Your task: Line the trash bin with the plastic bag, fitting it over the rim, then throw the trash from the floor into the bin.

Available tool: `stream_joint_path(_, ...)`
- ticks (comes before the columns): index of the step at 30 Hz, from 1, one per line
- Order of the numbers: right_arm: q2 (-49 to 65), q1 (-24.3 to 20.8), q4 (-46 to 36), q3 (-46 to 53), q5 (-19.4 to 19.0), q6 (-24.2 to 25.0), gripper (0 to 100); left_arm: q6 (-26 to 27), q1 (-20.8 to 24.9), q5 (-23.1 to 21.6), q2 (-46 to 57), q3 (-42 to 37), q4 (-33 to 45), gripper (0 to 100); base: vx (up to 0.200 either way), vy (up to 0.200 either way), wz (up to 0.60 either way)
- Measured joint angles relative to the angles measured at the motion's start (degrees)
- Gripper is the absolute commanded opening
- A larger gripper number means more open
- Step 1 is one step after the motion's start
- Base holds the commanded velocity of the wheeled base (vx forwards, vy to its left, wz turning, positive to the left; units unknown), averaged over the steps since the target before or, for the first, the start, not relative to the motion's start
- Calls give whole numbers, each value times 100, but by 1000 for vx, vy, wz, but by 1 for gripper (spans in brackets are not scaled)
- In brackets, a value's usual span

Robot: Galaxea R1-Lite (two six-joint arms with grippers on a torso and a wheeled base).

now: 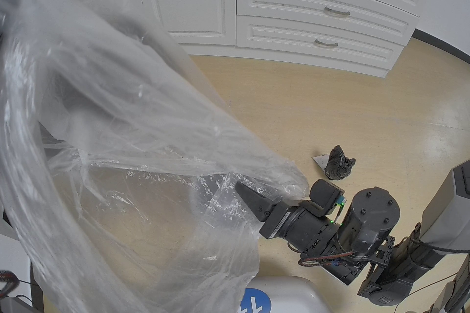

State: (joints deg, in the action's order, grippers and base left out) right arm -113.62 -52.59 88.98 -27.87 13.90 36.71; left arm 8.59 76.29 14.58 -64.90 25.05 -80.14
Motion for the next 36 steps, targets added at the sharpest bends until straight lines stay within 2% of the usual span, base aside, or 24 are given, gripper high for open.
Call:
stream_joint_path(7,48,-2,-2,124,6,-165,0,0,0,-2,-1,-17,6,0,0,0,0)
stream_joint_path(14,254,89,-2,290,63,-896,0,11,-46,26,-33,-99,121,0,0,0,0)
stream_joint_path(16,383,151,0,340,88,-1074,0,10,-94,37,-39,-107,306,0,0,0,0)
stream_joint_path(22,1028,397,-150,445,118,-2035,0,5,-501,52,-34,-91,1044,0,0,0,0)
stream_joint_path(26,1580,469,-1108,345,126,-2210,0,2,-702,59,-28,-46,1336,0,0,0,0)
stream_joint_path(32,2470,507,-3424,-193,160,-2321,0,-9,-909,158,-26,17,1801,0,0,0,0)
stream_joint_path(36,3007,535,-4910,-612,428,-2510,0,-99,-1052,235,-48,72,2324,0,0,0,0)
